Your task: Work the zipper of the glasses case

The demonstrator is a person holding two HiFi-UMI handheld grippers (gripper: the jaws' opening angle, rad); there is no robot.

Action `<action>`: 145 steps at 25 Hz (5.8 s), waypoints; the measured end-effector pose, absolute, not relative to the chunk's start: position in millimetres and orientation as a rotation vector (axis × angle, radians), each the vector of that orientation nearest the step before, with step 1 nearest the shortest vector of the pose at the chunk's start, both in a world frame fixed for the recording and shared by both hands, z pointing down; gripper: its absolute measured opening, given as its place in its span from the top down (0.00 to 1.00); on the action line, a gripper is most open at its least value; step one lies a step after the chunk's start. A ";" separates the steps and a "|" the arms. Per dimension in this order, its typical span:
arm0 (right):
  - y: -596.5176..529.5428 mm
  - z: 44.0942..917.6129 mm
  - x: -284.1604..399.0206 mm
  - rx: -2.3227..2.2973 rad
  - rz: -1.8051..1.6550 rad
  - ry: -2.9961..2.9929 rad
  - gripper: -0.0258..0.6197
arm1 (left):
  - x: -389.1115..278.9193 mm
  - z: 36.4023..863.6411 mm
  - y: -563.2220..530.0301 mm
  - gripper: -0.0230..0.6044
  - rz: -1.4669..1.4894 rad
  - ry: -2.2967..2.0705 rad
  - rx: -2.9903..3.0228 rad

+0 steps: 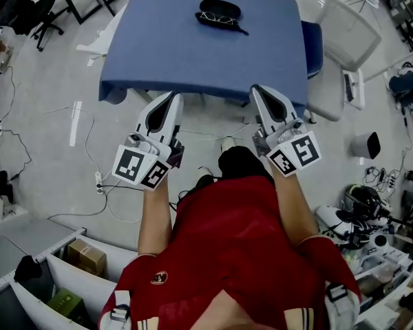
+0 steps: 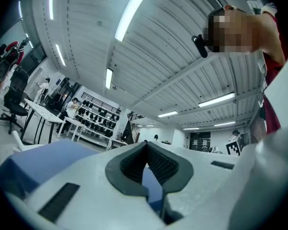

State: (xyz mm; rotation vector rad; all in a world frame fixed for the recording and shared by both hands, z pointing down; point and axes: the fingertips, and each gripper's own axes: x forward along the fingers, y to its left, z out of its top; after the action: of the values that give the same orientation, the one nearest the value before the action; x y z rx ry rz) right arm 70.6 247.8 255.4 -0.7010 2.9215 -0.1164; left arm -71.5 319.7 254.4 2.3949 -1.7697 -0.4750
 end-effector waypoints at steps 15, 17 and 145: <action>163.2 266.3 46.8 -0.749 -0.034 2.923 0.97 | -100.3 252.4 241.4 0.95 -0.364 -1.806 2.421; 145.4 268.0 41.3 -0.747 -0.028 2.927 0.97 | -105.0 253.5 223.0 0.95 -0.346 -1.807 2.423; -89.3 464.6 -71.0 -0.910 0.298 3.648 0.85 | -116.6 454.2 -199.8 0.87 1.264 -0.655 2.793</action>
State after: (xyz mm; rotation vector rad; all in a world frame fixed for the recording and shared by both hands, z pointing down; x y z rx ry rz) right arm -71.0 -89.3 464.6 -0.9101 3.6477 0.2983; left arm -116.6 -199.8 454.2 2.7930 -0.6547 1.2644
